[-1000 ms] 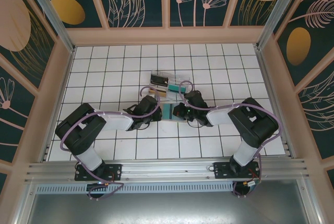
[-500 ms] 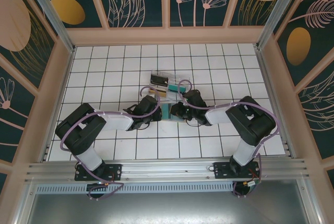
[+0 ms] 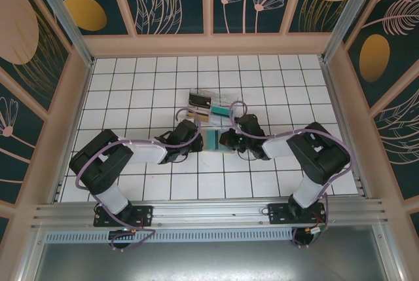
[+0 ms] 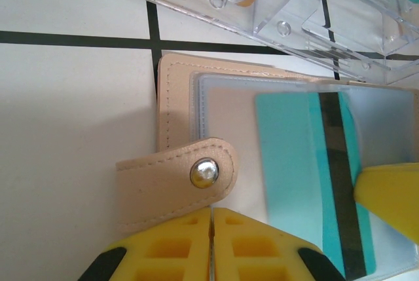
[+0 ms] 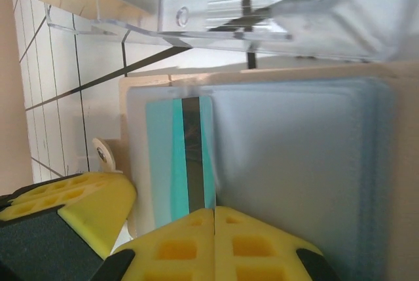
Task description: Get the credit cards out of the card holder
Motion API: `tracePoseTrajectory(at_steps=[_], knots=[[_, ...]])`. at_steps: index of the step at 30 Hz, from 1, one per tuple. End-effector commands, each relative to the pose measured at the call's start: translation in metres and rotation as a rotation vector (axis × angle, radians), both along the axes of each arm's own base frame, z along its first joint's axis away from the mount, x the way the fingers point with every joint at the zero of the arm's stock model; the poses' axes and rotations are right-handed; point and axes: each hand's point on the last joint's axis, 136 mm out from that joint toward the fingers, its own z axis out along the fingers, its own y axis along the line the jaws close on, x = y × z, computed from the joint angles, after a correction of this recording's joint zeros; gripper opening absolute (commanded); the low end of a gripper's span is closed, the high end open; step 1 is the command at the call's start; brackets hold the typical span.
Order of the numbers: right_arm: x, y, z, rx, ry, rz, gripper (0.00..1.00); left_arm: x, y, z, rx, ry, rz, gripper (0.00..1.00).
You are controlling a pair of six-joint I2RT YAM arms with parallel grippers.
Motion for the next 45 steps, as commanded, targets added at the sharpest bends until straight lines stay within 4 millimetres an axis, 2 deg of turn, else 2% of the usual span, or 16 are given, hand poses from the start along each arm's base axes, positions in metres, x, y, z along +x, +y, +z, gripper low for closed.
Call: tracePoseTrajectory(at_steps=[1,9,12,17,22,23,26,28,31,34,37,45], knots=[[-0.004,-0.018,-0.004,-0.017,0.007,-0.040,0.05,-0.011,0.017,-0.024,0.086,0.074,0.014,0.10],[-0.011,-0.035,0.015,0.006,-0.045,-0.052,0.01,-0.011,0.017,-0.023,0.085,0.073,0.012,0.10],[-0.005,-0.049,0.027,0.001,-0.080,-0.088,0.00,-0.010,0.017,-0.021,0.084,0.069,0.012,0.10],[-0.006,-0.056,0.040,-0.003,-0.111,-0.089,0.00,-0.009,0.015,-0.019,0.076,0.064,0.011,0.10],[-0.009,-0.059,0.044,-0.012,-0.124,-0.085,0.00,-0.007,0.012,-0.013,0.064,0.053,0.007,0.13],[-0.009,-0.059,0.043,-0.013,-0.124,-0.081,0.01,-0.007,0.012,-0.012,0.063,0.050,0.006,0.14],[-0.010,-0.057,0.042,-0.029,-0.133,-0.052,0.13,-0.007,0.011,-0.009,0.057,0.046,0.003,0.15],[-0.009,-0.055,0.039,-0.046,-0.129,-0.027,0.17,-0.006,0.009,-0.005,0.048,0.040,-0.001,0.21],[-0.008,-0.051,0.035,-0.058,-0.133,0.003,0.19,-0.005,0.006,0.003,0.027,0.028,-0.009,0.39],[-0.005,-0.051,0.032,-0.085,-0.144,0.012,0.19,-0.004,0.002,0.013,0.011,0.013,-0.019,0.42],[-0.005,-0.047,0.028,-0.084,-0.137,0.034,0.19,-0.004,-0.002,0.025,0.009,-0.013,-0.029,0.42],[-0.003,-0.033,0.022,-0.107,-0.151,0.093,0.19,-0.005,-0.024,0.042,0.031,-0.060,-0.057,0.28]])
